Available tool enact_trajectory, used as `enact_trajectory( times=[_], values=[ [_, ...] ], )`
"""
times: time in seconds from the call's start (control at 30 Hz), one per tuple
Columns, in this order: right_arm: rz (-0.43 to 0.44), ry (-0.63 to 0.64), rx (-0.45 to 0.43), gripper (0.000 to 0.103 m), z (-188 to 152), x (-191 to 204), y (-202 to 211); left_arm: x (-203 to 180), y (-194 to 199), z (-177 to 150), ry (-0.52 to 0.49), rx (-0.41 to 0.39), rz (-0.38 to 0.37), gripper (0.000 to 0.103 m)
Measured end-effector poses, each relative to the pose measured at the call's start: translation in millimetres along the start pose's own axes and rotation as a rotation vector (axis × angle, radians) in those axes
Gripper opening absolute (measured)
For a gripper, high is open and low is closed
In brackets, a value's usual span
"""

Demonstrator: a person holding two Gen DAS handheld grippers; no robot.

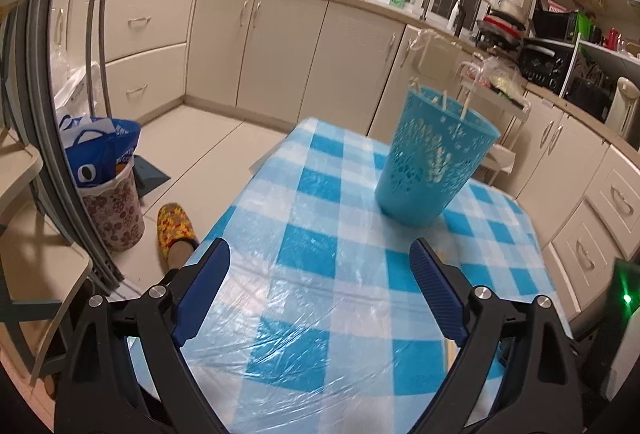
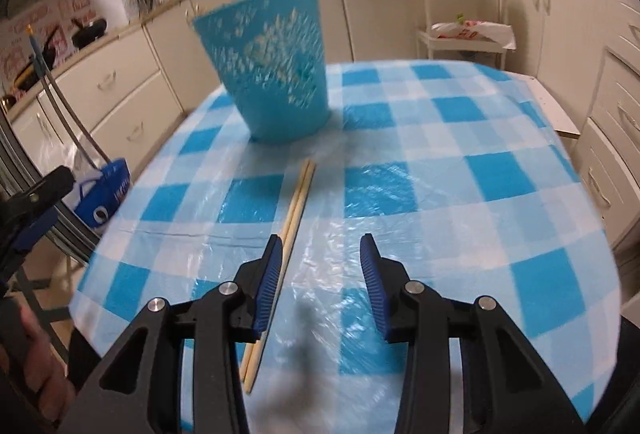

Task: Organize utensils
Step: 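Lower the right gripper onto a loose stick and grasp it, then grasp the last loose stick with the left gripper while the right holds its stick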

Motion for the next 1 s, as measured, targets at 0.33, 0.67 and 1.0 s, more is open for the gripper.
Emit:
enact_trajectory(
  times=[0.33,0.67,1.0],
  values=[
    [-0.023,0.064,0.086,0.036,8,9,-33,-6,-20,-5,-0.028,0.051,-0.002,0.087],
    [-0.058,0.131,0.12,0.009,2,-16,-22,-64,-49,-16,-0.177,0.134,-0.064,0.087],
    [-0.023,0.073,0.136,0.01,-2,-68,-7,-140,-113,-51,-0.385,0.312,-0.055,0.075]
  ],
)
Point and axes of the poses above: each gripper's, at about its wrist camera, not at the fingertips, and y roughly against the way its jaws point, x to its left, z to its top, the point moved 4 cm from there along -y, roughly the way its jaws point, and after that the axes turned 6 degrees about y, right-handed, at the moved point
